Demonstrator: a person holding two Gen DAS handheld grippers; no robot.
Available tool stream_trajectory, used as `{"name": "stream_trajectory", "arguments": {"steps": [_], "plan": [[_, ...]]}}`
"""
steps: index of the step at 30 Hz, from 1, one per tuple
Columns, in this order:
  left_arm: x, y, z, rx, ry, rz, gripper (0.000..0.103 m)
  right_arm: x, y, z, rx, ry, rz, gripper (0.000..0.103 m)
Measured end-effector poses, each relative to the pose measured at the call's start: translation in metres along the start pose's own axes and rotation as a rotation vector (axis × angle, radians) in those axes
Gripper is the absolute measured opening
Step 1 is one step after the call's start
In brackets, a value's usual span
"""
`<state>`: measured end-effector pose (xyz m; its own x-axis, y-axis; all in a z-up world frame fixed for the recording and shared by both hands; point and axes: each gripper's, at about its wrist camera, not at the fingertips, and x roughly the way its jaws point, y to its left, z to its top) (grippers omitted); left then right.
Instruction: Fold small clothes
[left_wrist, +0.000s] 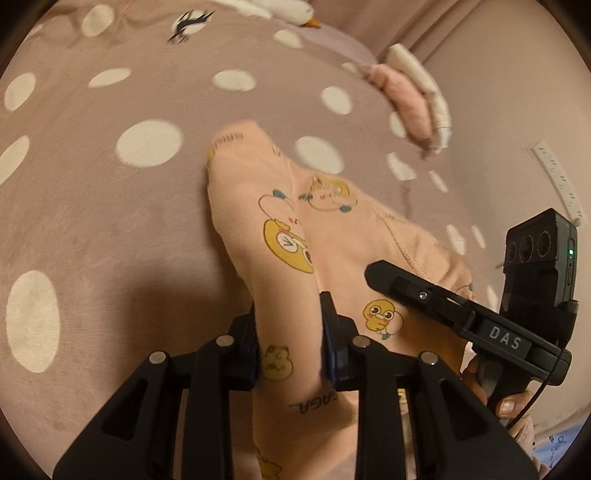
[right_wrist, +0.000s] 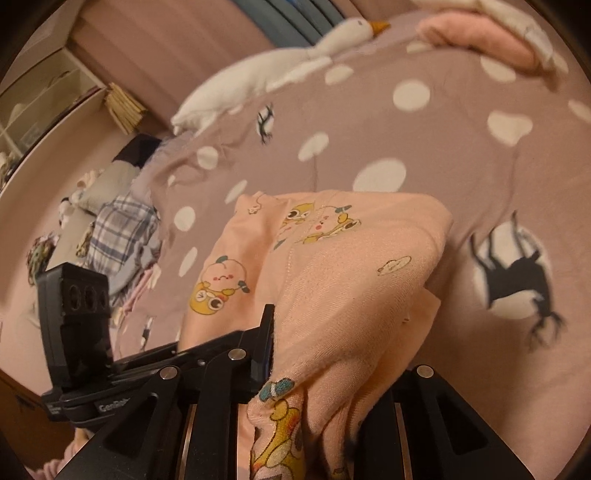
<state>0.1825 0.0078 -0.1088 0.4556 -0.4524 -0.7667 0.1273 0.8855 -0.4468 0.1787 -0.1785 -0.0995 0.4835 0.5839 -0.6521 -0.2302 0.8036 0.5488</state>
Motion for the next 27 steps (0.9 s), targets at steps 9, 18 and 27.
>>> {"name": "stream_trajectory", "arguments": {"steps": [9,18,27], "plan": [[-0.002,0.01,-0.016,0.012,0.017,0.087,0.054,-0.009,-0.039,-0.008,0.188,0.022,-0.015,0.035],[-0.016,0.015,-0.033,-0.009,0.026,0.168,0.071,-0.027,-0.052,-0.018,0.208,0.005,-0.155,0.054],[-0.077,-0.024,-0.051,0.116,-0.086,0.248,0.099,-0.08,0.013,-0.032,-0.04,-0.047,-0.32,0.062]]}}
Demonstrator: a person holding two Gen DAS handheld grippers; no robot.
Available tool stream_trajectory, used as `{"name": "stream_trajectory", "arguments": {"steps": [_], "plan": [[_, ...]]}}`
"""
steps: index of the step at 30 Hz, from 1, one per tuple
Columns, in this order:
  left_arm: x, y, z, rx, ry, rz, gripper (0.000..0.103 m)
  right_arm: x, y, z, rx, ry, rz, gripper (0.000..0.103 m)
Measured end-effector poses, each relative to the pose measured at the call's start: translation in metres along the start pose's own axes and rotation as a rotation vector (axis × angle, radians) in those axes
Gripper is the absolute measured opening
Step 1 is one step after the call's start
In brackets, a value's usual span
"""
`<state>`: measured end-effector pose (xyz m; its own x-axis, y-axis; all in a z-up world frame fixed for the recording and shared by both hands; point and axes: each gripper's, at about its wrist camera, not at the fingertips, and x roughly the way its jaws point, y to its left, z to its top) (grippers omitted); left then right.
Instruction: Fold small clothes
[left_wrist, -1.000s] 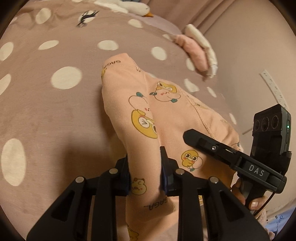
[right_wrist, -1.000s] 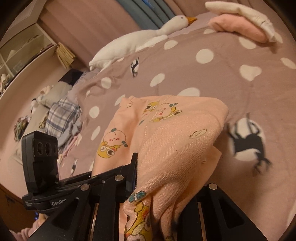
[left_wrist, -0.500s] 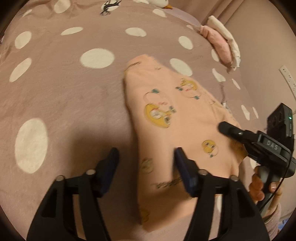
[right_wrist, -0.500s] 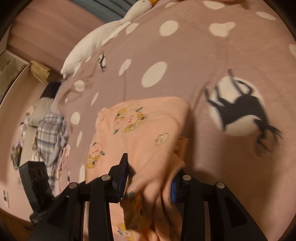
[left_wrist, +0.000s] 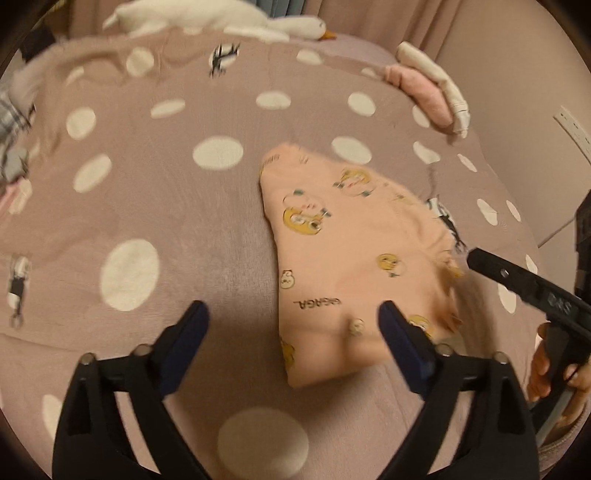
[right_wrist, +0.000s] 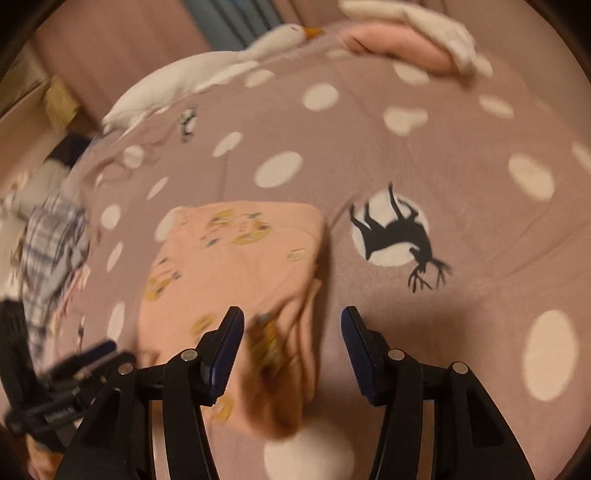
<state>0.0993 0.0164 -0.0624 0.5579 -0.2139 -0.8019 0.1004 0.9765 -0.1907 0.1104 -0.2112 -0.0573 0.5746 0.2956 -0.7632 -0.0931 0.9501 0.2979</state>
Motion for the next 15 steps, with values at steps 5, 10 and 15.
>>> {"name": "stream_trajectory", "arguments": {"steps": [5,10,15], "plan": [[-0.036,-0.011,-0.002,0.025,-0.055,0.023,0.102,-0.041,0.022,-0.012,-0.096,-0.068,-0.008,0.079],[-0.064,-0.018,-0.002,0.012,-0.09,0.048,0.103,-0.064,0.035,-0.016,-0.139,-0.11,-0.036,0.094],[-0.076,-0.02,-0.008,-0.022,-0.079,0.058,0.103,-0.075,0.046,-0.019,-0.176,-0.136,-0.043,0.097]]}}
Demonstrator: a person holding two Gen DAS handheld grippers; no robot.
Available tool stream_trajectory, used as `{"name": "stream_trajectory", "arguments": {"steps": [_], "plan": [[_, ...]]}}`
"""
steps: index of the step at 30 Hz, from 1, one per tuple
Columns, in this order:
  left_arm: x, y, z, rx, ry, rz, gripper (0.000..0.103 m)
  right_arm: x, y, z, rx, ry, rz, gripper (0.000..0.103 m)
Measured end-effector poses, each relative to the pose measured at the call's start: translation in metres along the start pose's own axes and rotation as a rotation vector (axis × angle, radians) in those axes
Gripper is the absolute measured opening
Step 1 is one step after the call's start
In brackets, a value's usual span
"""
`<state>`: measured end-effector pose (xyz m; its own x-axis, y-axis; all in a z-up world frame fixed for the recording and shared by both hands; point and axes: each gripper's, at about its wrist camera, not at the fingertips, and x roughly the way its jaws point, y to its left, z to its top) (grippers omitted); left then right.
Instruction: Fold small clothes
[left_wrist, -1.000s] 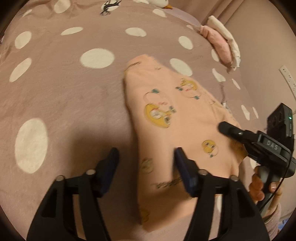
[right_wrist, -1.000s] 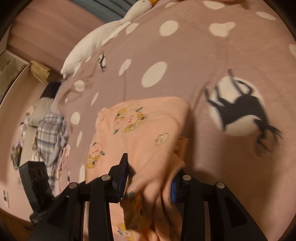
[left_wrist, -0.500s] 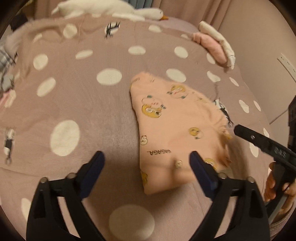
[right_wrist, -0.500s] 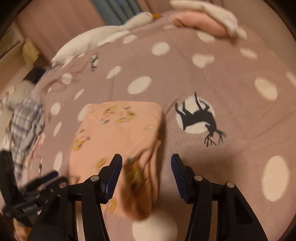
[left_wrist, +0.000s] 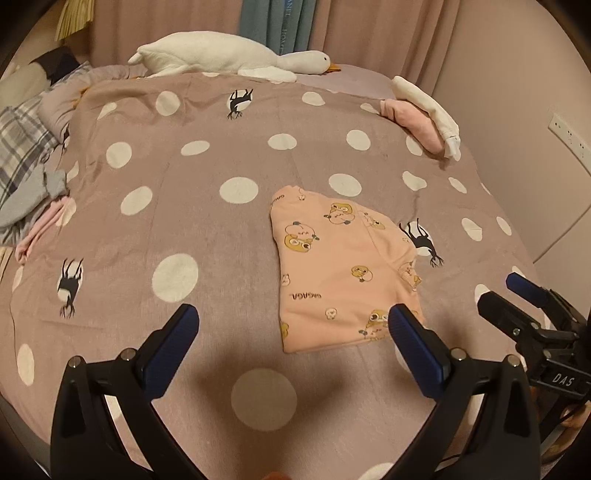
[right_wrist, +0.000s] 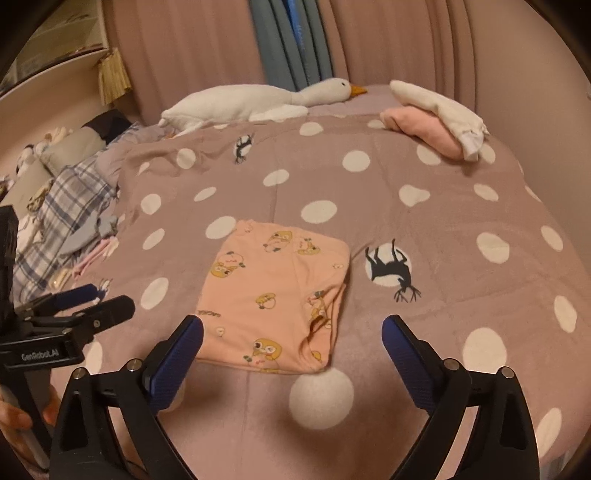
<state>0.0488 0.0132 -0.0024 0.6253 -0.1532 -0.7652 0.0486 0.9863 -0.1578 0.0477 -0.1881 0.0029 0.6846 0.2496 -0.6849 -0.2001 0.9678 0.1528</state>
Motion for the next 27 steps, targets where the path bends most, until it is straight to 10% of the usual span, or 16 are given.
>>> {"name": "stream_trajectory", "arguments": {"steps": [27], "plan": [[-0.011,-0.007,-0.018,0.013,0.023,0.09,0.103,-0.008,0.029,-0.014,-0.036,0.021,-0.018,0.097]]}}
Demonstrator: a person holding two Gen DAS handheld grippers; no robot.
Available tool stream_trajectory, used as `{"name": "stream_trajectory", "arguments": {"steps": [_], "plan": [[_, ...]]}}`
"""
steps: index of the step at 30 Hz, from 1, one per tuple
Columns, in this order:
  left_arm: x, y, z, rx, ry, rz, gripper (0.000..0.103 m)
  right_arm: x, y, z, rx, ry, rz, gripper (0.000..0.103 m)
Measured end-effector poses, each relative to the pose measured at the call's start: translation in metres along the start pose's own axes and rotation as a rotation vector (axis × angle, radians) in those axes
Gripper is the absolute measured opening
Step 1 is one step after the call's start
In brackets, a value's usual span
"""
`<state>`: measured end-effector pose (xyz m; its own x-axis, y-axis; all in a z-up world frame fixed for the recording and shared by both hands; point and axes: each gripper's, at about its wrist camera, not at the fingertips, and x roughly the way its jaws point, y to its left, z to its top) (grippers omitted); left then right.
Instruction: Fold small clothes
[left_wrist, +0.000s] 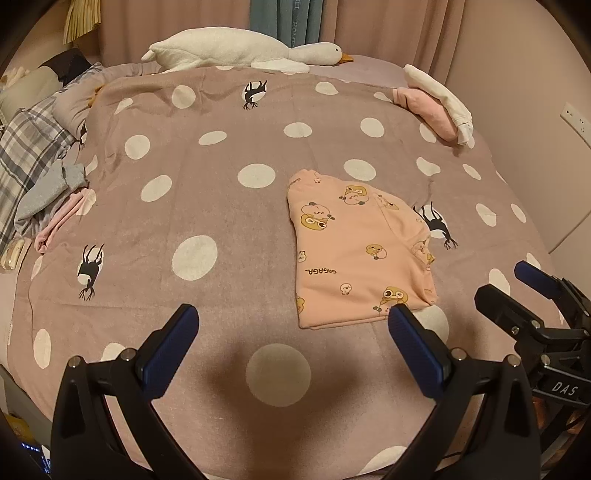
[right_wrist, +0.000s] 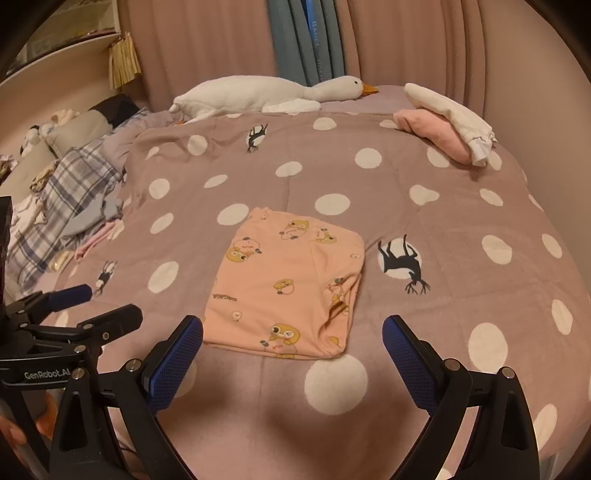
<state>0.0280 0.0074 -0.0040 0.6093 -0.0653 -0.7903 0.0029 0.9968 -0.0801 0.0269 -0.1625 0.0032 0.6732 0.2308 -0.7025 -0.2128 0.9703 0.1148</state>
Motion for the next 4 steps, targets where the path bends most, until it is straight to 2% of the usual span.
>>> {"name": "stream_trajectory", "arguments": {"steps": [4], "plan": [[-0.0009,-0.0015,0.0,0.001,-0.002,-0.003,0.103,-0.0016,0.001,0.0009,0.002,-0.003,0.007,0.097]]}}
